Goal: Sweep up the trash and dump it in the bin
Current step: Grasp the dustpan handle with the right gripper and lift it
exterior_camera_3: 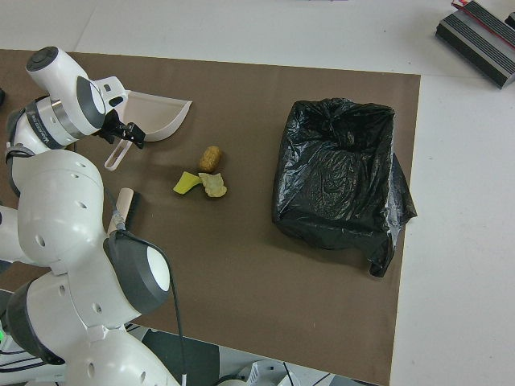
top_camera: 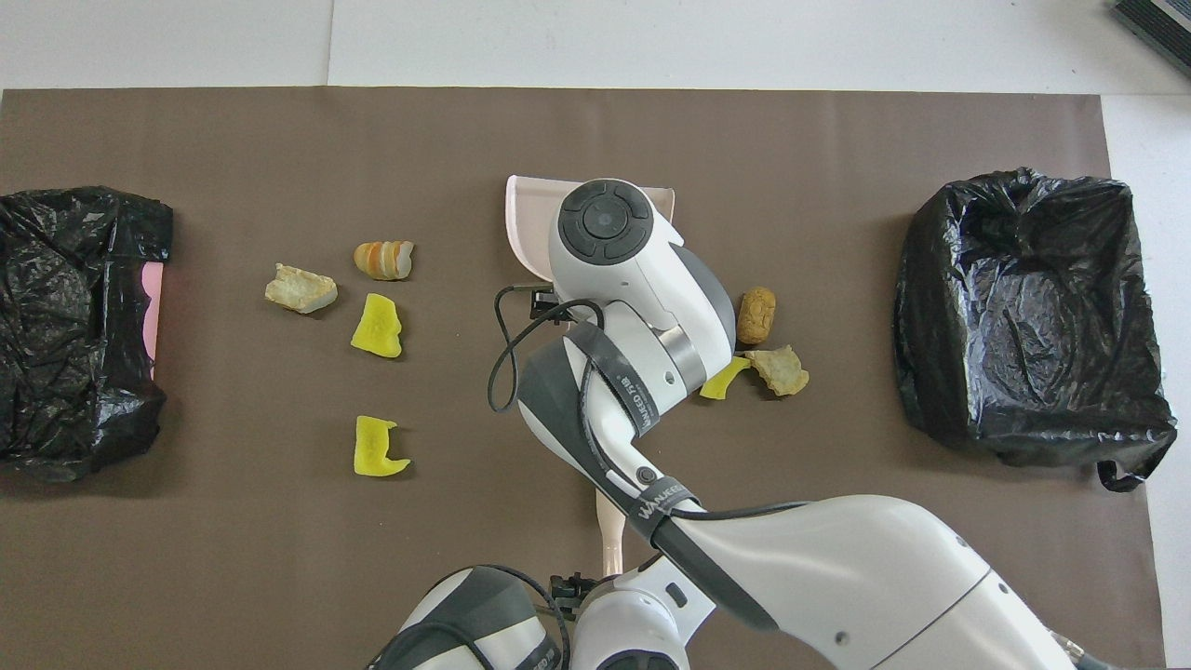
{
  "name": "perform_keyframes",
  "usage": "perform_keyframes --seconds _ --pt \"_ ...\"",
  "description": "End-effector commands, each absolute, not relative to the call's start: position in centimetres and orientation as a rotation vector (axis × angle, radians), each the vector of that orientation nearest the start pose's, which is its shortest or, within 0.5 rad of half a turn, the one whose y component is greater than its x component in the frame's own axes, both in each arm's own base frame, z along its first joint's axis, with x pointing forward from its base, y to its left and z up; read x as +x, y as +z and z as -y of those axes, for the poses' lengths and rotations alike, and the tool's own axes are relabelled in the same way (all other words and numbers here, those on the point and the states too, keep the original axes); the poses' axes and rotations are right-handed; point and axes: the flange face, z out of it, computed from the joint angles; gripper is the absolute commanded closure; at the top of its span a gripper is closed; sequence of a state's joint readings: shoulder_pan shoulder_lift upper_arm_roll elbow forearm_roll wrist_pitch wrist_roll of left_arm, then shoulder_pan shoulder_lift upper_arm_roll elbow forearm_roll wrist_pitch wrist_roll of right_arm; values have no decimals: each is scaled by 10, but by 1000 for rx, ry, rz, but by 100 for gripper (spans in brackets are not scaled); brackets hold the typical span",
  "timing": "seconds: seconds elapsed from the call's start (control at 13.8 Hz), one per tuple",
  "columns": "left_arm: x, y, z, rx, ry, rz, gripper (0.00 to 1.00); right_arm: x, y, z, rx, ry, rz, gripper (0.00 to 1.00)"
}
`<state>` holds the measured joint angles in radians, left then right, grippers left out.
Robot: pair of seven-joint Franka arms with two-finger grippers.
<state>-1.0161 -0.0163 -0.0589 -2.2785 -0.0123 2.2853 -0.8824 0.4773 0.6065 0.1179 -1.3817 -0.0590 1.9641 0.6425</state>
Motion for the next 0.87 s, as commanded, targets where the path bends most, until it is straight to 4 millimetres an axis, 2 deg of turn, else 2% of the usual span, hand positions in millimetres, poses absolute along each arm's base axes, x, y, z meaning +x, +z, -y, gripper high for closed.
perform_keyframes --seconds 0.0,0.14,0.36,0.43,0.51,0.58,0.72,0.8 --pt "245 357 456 -3148 3 -270 5 596 363 -381 -3140 26 -40 3" --pt "245 355 455 -3139 13 -267 20 596 362 -381 -3132 25 -42 8" --pt "243 353 452 -3112 40 -267 55 589 360 -384 -3123 15 -30 16" --pt "242 354 451 -3104 48 -267 59 587 356 -383 -3119 5 -28 16" --pt "241 353 449 -3087 65 -268 68 588 357 -384 -3114 -5 -25 16" --pt "240 353 447 -3074 78 -267 70 588 357 -384 -3114 -5 -25 20" --pt "240 353 445 -3053 99 -270 96 586 357 -386 -3111 -2 -23 32" --pt "241 355 444 -3049 103 -272 100 585 357 -388 -3108 -2 -22 46"
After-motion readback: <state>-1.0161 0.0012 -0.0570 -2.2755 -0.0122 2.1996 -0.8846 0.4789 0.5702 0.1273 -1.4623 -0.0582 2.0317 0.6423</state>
